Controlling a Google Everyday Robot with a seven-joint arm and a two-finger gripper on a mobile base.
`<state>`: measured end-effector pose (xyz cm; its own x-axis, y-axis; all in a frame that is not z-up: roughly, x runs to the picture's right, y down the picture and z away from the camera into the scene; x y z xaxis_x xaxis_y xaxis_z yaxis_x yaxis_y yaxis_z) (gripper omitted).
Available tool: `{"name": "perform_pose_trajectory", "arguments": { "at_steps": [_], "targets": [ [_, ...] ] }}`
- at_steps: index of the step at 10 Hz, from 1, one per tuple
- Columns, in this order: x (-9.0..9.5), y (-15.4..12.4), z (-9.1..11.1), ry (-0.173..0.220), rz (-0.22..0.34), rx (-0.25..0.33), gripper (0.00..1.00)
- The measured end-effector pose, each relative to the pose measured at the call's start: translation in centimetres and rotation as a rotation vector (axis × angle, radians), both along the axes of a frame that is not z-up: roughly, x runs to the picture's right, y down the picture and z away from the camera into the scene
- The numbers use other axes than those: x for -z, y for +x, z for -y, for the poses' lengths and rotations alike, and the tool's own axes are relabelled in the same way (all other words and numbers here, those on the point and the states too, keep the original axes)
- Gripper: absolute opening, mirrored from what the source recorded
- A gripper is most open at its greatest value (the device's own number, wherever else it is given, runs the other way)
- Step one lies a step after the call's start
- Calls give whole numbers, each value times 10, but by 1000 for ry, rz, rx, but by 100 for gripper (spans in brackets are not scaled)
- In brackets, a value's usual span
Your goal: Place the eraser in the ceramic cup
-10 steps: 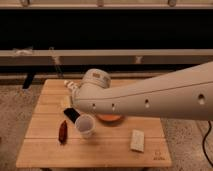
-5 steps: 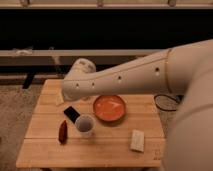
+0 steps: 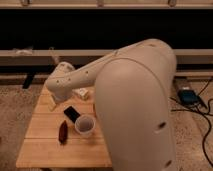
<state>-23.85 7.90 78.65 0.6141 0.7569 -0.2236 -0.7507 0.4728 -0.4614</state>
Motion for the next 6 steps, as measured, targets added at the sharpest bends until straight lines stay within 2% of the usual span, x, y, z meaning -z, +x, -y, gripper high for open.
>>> {"name": "perform_pose_trajectory", "arguments": {
  "at_steps": [1,3,6],
  "targets": [
    [-21,0,-8,-19,-20,31,80],
    [-47,-5,-20,-53,-49,70,80],
    [-71,-5,-30,-85,-97,111,80]
  ]
}}
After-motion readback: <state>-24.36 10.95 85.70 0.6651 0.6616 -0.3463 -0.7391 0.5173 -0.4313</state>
